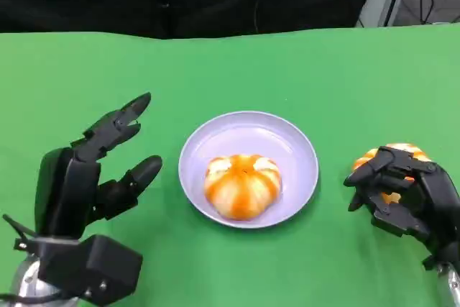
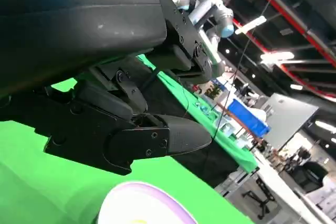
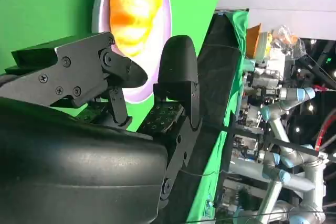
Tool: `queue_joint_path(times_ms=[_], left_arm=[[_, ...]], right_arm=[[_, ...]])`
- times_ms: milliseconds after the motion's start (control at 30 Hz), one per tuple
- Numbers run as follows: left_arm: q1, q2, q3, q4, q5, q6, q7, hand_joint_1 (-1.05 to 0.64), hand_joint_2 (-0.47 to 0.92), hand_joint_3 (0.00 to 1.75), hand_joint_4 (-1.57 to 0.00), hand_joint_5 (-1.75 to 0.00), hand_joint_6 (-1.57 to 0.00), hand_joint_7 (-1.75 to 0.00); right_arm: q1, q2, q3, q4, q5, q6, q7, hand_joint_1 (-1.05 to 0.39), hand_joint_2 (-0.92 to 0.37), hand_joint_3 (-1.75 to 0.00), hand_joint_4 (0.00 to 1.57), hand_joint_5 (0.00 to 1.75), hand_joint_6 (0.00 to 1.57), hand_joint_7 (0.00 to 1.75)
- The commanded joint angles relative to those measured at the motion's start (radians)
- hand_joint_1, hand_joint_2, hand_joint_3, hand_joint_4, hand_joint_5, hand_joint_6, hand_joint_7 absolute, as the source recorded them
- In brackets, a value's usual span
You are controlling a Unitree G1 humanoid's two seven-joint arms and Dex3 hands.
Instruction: Grasp the bread from the table and place it into the plate.
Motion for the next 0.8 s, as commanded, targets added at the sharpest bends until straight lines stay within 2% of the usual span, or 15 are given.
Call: queue_joint_path(times_ms=[33, 333, 800], left_arm=[[0.02, 0.014, 0.022, 0.017, -0.017, -0.044, 0.007, -0.65, 0.92, 0.52, -0.91, -0.01, -0.61, -0.01], [0.044, 0.008, 0.044, 0.041, -0.044, -0.061, -0.012, -0.65, 0.92, 0.51, -0.93, -0.01, -0.6, 0.0], [0.078, 0.015, 0.064, 0.121, -0.17, -0.171, -0.12, -0.59, 0.92, 0.49, -0.91, 0.0, -0.59, 0.0]], right_arm=[[0.006, -0.021, -0.01, -0.004, 0.013, 0.002, 0.003, 0.06, -0.8, -0.72, 0.83, 1.43, 0.87, 1.02], [0.004, -0.032, -0.013, 0.0, 0.008, 0.0, 0.005, 0.05, -0.82, -0.69, 0.83, 1.43, 0.87, 1.02], [0.005, -0.031, -0.015, 0.002, 0.014, 0.004, 0.014, 0.06, -0.82, -0.7, 0.84, 1.43, 0.87, 1.01]])
